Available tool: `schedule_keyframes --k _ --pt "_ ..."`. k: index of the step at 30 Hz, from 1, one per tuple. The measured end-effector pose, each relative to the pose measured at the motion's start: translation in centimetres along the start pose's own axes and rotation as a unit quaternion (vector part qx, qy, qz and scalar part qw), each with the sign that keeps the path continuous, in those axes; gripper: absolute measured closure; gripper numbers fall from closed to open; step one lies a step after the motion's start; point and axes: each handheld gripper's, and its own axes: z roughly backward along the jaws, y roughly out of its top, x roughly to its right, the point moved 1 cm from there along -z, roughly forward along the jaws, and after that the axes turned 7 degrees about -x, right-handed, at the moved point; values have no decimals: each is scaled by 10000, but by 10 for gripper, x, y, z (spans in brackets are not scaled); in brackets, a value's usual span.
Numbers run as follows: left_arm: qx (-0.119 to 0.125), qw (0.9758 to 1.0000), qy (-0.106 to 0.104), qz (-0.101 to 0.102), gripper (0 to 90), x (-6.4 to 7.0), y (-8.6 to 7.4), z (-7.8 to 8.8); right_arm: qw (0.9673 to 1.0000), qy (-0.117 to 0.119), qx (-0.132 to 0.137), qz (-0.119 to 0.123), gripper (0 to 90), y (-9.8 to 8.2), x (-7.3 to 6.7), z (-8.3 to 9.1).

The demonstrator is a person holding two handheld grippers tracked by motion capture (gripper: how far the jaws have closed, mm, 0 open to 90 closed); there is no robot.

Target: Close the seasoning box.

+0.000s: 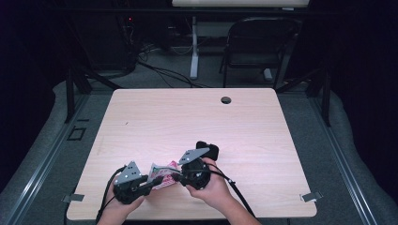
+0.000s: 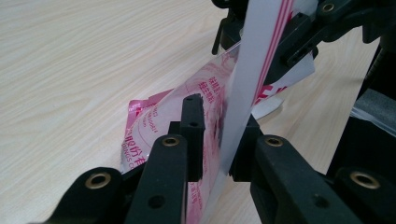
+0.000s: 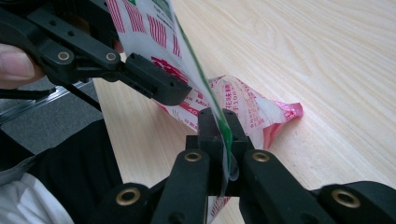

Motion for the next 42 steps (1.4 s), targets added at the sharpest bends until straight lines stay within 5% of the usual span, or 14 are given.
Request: schedule_keyframes --k 7,17,22,31,42 --pt "0 10000 86 -19 718 -4 -4 0 10000 -15 71 45 900 1 0 0" --pt "-227 9992 322 4 452 -15 -18 -8 9997 81 233 78 900 4 3 1" --pt "-153 9995 264 53 411 -19 -22 -8 9995 96 249 156 900 5 3 2" --pt "-21 9996 231 -156 368 -21 -26 -8 9991 194 345 166 900 6 4 8" --pt "-251 9994 -25 -228 343 -20 -32 -23 9984 277 471 152 900 8 6 17"
